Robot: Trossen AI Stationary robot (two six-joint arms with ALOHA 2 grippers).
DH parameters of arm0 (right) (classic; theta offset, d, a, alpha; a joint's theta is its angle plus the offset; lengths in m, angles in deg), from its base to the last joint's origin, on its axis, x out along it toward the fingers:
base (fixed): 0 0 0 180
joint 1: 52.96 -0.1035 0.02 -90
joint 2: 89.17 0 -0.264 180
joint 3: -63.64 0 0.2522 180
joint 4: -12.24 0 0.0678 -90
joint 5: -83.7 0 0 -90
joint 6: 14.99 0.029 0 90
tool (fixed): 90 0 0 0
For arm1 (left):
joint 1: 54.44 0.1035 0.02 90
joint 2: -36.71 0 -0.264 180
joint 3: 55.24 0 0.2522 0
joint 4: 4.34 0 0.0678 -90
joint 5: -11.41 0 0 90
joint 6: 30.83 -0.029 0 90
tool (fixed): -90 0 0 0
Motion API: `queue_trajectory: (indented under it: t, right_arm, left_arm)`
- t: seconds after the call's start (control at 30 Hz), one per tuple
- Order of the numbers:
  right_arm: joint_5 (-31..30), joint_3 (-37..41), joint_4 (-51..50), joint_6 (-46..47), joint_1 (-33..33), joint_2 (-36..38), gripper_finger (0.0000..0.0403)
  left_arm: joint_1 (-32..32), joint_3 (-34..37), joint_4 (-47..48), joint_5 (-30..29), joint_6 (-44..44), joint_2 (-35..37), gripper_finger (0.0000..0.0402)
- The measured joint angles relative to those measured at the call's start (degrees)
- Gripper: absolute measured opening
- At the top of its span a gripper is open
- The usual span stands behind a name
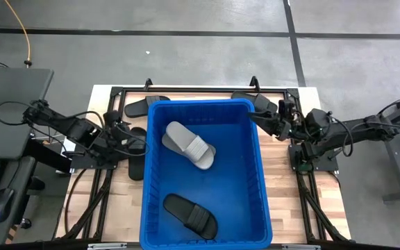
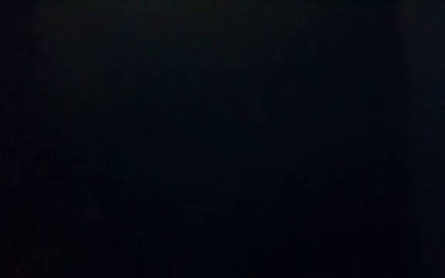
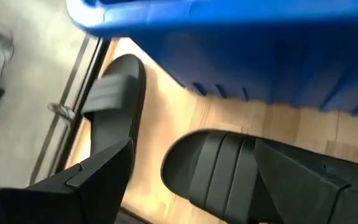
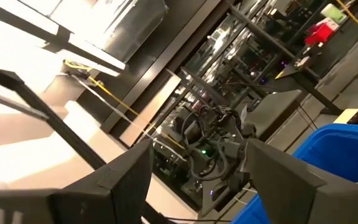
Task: Pick and place slides into bin
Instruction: Put the bottom black slipper into the blue bin
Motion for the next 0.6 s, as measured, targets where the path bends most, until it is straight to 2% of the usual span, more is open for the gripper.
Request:
queue_trajectory:
  t: [0.23, 0.47, 0.6]
  right_arm:
    - [1.5, 0.0, 0.0, 0.1, 0.0, 0.0, 0.0248]
    - [2.9, 0.0, 0.3, 0.4, 0.0, 0.0, 0.0248]
    - [3.0, 0.0, 0.3, 0.6, 0.0, 0.0, 0.0248]
  left_arm:
    - [0.0, 6.5, -2.1, 3.8, 5.5, -0.2, 0.0326]
    - [0.0, 8.3, -6.8, 1.6, 6.2, -0.6, 0.0326]
    - [0.0, 8.1, -9.5, 3.1, 9.4, -0.6, 0.0326]
